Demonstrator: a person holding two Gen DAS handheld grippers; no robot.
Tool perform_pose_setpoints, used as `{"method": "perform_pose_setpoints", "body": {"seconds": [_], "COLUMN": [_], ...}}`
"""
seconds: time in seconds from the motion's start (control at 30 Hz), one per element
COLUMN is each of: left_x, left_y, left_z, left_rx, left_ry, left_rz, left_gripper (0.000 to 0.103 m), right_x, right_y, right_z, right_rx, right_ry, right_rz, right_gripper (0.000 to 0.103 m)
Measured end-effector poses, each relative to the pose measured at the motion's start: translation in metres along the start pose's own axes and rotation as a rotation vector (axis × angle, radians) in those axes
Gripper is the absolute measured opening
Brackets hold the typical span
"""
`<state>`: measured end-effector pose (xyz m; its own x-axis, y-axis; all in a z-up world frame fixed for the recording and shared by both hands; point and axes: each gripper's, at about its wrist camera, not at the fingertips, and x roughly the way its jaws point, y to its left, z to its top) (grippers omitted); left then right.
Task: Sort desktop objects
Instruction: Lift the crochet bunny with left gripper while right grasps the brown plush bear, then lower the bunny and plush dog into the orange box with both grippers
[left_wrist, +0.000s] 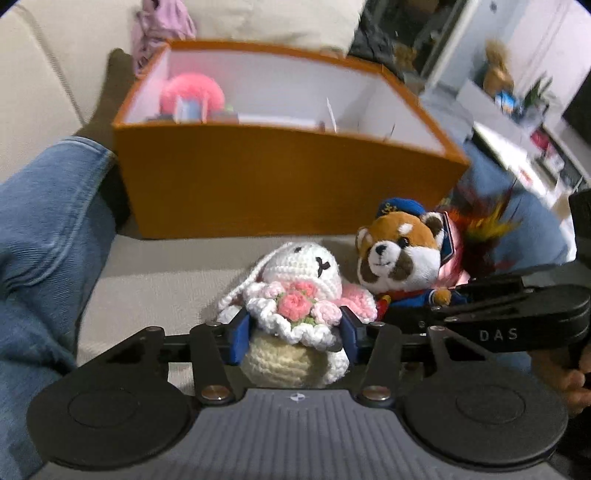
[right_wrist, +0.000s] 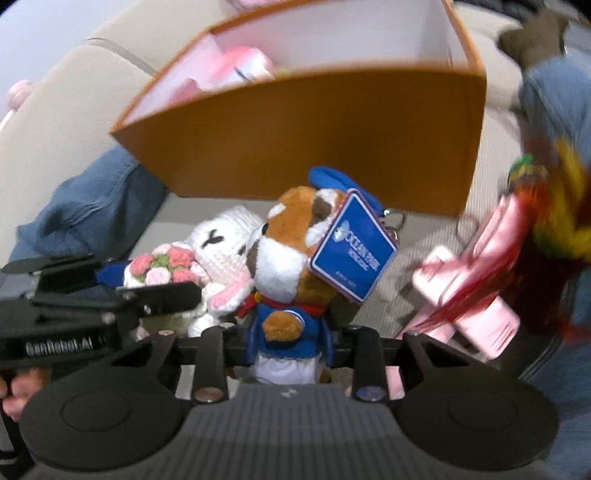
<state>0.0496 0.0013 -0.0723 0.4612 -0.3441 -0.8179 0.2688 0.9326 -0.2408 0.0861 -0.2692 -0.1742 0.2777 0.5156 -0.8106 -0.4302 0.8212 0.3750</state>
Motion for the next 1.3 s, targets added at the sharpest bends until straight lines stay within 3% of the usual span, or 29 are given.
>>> {"method": "perform_pose_setpoints", "body": {"seconds": [0.27,0.4,0.53,0.63,0.8,0.9,1.03,1.3], "left_x": [-0.075,-0.099,-0.097,-0.072,-0.006,0.035,0.07,0.113], "left_y": [0.002,-0.001,-0.007,-0.006,0.006,0.025,0.046,0.053], "left_z": [0.021,0.054,0.103,0.145,0.193,0.201,0.201,0.202], "left_rx": [-0.114,-0.167,-0.232,-0.276,-0.301,-0.342,-0.378,-0.397], "left_ry": [-0.2,-0.3,-0.372,-0.355,-0.278,-0.202,-0.157,-0.063], "left_rz": [-0.112,-0.185,-0.211,-0.263,-0.187,-0.153,-0.105,-0.059], "left_gripper": [0.056,0.056,0.056,0.056,0.056,0.056,0.056,0.056], "right_x": [-0.073,-0.115,-0.14,-0.136,-0.093,-0.053,-0.008,0.05], "right_y": [0.018,0.011,0.011,0.002,-0.024,-0.038,-0.047,-0.059], "right_z": [0.027,0.054,0.091,0.131,0.183,0.203,0.226,0.236], "right_rx": [-0.118,-0.13,-0.189,-0.202,-0.186,-0.19,-0.188,-0.181], "right_ry": [-0.136,-0.16,-0.191,-0.153,-0.073,-0.023,0.036,0.184], "right_rz": [0.028,0.05,0.002,-0.005,-0.044,-0.029,-0.005,-0.071], "right_gripper": [0.034,0.034,0.034,0.034,0.034,0.034,0.034,0.034]}}
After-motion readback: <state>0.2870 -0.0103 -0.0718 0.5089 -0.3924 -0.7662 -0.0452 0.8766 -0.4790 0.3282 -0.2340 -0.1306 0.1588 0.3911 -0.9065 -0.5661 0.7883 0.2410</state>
